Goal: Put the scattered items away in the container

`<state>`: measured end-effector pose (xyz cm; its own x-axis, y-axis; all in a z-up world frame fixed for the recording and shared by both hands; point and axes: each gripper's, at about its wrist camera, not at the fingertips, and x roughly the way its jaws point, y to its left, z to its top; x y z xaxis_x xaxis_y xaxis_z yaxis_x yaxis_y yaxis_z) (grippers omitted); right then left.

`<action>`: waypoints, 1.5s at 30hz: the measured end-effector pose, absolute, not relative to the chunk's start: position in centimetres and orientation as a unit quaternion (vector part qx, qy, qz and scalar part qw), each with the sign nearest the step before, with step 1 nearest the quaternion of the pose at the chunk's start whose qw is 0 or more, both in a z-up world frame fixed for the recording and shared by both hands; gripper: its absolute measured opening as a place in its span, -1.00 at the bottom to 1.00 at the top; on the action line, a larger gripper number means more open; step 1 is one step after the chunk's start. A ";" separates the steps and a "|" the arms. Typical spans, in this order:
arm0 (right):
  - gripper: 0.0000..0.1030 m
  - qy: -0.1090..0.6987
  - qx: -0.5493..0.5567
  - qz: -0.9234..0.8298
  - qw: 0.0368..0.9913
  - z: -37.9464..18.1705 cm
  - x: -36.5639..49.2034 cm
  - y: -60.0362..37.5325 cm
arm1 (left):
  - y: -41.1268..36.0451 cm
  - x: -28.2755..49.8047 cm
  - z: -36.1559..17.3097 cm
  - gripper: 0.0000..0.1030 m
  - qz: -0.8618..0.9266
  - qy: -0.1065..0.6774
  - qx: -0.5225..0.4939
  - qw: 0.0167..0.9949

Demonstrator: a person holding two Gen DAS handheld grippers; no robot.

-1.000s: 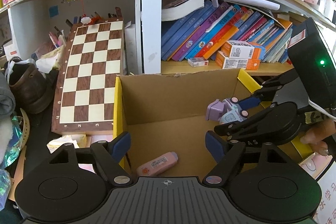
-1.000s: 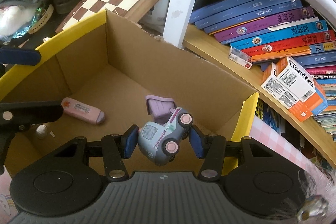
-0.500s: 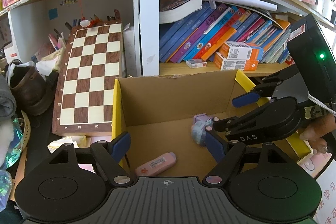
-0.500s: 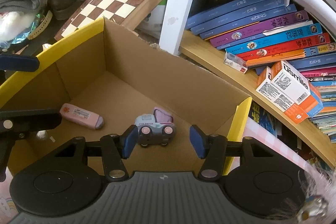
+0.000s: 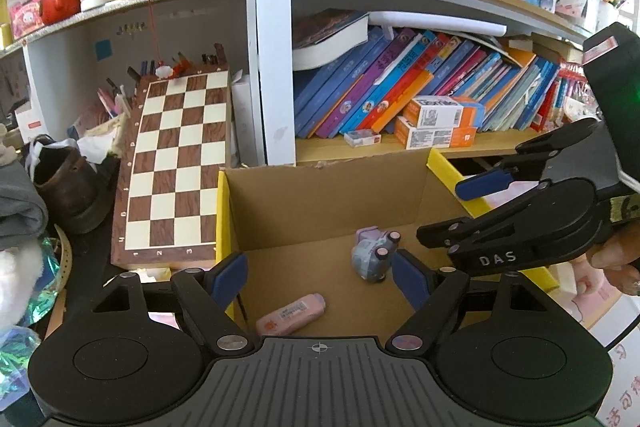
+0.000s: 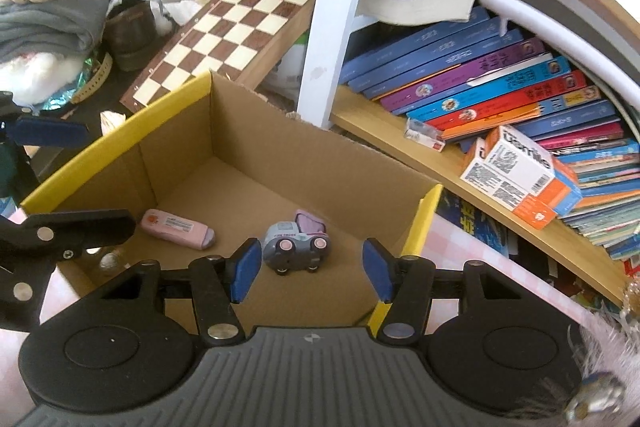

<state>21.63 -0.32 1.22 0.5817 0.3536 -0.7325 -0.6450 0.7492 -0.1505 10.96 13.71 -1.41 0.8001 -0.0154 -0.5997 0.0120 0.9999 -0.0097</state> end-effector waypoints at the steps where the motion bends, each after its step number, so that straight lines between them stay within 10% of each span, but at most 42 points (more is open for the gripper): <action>1: 0.06 0.352 -0.203 0.287 0.867 1.5 21.2 -0.5 | 13.6 10.7 -1.3 0.59 -0.007 0.315 -0.002 0.949; 45: 0.47 0.376 -0.082 0.212 0.898 2.0 9.9 -10.8 | 9.0 3.7 -0.7 0.88 -0.031 0.336 0.007 0.941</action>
<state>9.93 -10.82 2.02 0.6269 0.3187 -0.7109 -0.4427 0.8966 0.0115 3.73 8.95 -0.68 0.7720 -0.0538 -0.6333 0.0632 0.9980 -0.0077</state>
